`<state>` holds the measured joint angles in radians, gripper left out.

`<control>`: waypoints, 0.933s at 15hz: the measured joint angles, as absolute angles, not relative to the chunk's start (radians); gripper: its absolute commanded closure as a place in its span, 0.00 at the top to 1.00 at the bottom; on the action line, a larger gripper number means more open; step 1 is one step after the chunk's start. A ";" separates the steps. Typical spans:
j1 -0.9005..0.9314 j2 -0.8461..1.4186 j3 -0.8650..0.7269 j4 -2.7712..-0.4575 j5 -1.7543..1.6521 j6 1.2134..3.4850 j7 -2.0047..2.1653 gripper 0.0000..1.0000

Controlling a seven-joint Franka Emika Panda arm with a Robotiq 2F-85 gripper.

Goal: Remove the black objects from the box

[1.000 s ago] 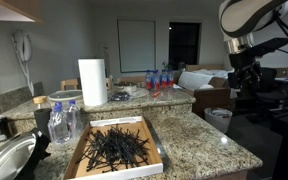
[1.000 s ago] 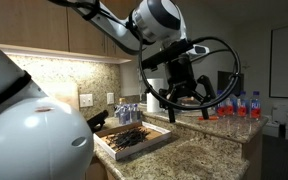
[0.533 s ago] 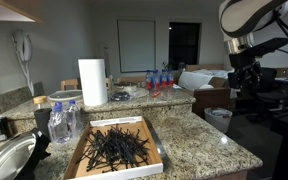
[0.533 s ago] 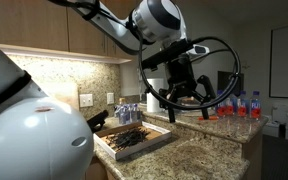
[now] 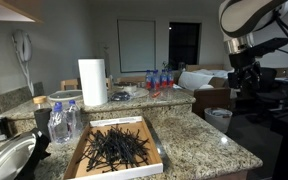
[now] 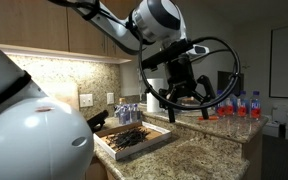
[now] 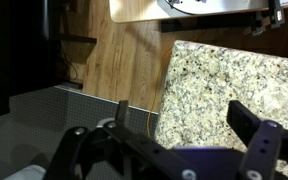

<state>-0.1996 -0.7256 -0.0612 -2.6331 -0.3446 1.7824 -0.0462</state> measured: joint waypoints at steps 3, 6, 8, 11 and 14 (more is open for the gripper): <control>-0.168 -0.718 -0.062 -2.629 -0.345 1.805 -0.046 1.00; -0.123 -0.684 -0.059 -2.609 -0.344 1.869 -0.046 1.00; -0.087 -0.643 -0.051 -2.580 -0.342 1.929 -0.046 1.00; -0.020 -0.549 -0.031 -2.527 -0.315 2.045 -0.046 1.00; 0.034 -0.453 -0.006 -2.462 -0.250 2.123 -0.045 1.00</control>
